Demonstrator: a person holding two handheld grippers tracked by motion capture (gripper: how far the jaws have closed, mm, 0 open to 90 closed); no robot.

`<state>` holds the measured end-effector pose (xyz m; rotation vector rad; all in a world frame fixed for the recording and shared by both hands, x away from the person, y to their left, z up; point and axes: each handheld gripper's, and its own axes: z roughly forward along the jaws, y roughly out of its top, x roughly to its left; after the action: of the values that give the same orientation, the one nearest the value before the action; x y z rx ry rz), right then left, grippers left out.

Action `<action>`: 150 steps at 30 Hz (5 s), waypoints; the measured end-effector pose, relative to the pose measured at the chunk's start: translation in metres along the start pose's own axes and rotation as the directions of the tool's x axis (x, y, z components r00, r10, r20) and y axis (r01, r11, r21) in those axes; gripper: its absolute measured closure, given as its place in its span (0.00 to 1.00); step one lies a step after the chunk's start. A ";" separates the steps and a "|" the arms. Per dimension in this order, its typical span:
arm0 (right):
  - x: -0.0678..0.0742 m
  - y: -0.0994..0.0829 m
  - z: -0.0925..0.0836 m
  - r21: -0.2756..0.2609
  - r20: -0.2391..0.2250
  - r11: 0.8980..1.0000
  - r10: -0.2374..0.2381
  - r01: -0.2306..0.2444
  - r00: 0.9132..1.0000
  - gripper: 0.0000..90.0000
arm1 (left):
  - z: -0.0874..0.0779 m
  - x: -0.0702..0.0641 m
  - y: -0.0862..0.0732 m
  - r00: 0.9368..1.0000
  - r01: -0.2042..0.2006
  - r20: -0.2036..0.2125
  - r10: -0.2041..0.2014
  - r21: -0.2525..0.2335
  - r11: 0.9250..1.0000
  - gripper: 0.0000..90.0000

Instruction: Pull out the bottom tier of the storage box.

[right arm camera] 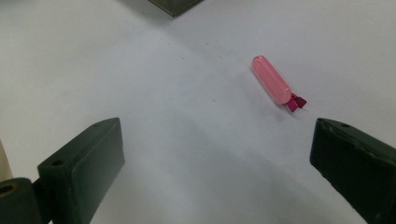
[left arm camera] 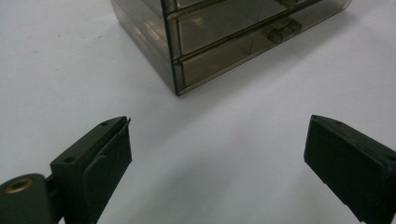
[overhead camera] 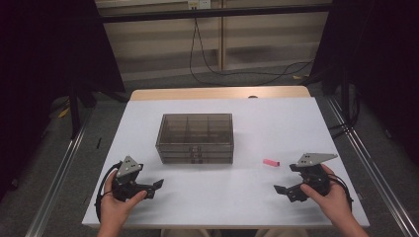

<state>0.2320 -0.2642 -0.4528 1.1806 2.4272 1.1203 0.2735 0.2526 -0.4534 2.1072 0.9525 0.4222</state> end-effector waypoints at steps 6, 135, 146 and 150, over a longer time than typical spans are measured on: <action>0.000 0.000 0.000 0.002 0.005 1.000 -0.003 0.003 1.000 0.03 | -0.004 0.003 0.001 0.997 -0.019 -0.081 0.019 -0.006 1.000 0.09; 0.002 -0.001 -0.003 -0.002 0.005 1.000 -0.007 0.007 1.000 0.03 | 0.037 -0.073 0.027 0.512 -0.694 -0.318 0.798 0.393 0.603 0.18; 0.002 -0.001 -0.004 -0.002 0.005 1.000 -0.007 0.007 1.000 0.03 | 0.037 -0.076 0.032 0.472 -0.719 -0.313 0.824 0.405 0.565 0.19; 0.002 -0.001 -0.003 -0.002 0.007 1.000 -0.008 0.008 1.000 0.03 | 0.039 -0.079 0.033 0.459 -0.729 -0.321 0.828 0.398 0.558 0.19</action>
<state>0.2289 -0.2649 -0.4508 1.1713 2.4227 1.1138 0.2589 0.1596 -0.4530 2.6161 0.1456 1.4445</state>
